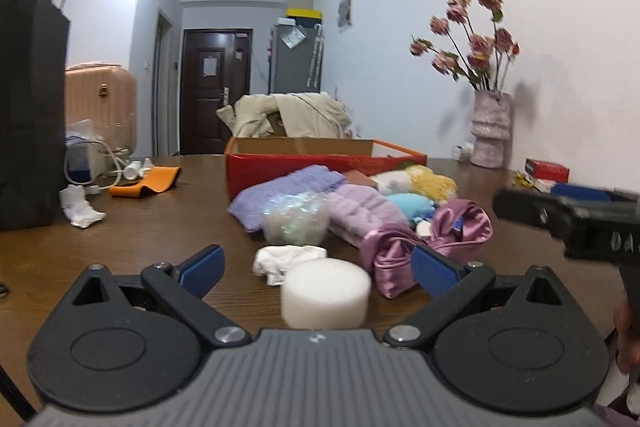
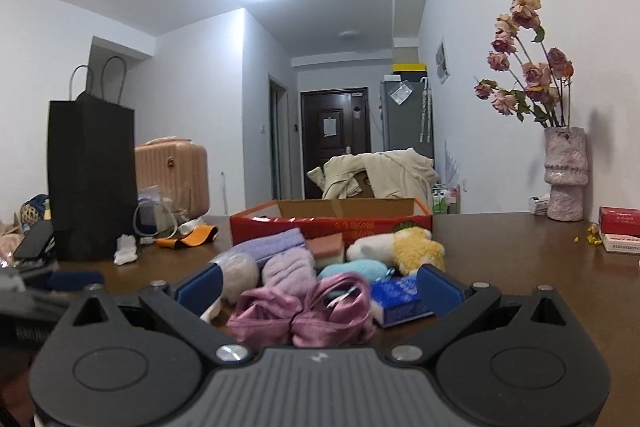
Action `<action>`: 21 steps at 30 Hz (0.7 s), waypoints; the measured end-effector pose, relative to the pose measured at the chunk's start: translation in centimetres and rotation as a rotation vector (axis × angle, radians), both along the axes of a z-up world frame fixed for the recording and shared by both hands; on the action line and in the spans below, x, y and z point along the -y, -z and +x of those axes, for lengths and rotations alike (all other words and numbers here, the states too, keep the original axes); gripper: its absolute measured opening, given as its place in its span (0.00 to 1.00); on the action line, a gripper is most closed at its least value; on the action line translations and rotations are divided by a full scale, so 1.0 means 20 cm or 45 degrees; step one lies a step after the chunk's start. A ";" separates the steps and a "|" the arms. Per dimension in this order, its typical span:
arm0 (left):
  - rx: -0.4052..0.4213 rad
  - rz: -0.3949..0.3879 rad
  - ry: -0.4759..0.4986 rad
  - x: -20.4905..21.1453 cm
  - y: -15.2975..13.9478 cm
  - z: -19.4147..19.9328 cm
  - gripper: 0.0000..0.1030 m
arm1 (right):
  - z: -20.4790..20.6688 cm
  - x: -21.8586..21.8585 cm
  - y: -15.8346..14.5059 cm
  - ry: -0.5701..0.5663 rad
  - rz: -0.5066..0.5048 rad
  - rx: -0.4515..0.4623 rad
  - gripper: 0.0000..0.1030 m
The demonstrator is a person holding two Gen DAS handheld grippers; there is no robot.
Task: Organize soft objects
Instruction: 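Grasp the white round sponge with the left gripper while the right grasps the white crumpled cloth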
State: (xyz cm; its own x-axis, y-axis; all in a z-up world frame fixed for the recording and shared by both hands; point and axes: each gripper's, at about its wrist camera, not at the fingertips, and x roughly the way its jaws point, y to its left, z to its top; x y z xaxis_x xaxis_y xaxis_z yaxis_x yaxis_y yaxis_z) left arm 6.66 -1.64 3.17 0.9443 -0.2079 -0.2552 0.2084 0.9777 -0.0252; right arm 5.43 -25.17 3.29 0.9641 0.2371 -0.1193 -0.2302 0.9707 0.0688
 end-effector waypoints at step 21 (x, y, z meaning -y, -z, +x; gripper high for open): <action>-0.152 0.009 -0.334 -0.36 -0.01 0.08 0.51 | 0.26 -0.32 -0.09 -0.330 -0.057 -0.175 0.77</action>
State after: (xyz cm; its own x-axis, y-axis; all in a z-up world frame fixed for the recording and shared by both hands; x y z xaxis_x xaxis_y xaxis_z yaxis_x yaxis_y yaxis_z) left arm 8.31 5.49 3.40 0.9286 0.0414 -0.3687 -0.0553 0.9981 -0.0273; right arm 10.71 -18.87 5.13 0.8464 0.4646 -0.2601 -0.4621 0.8837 0.0749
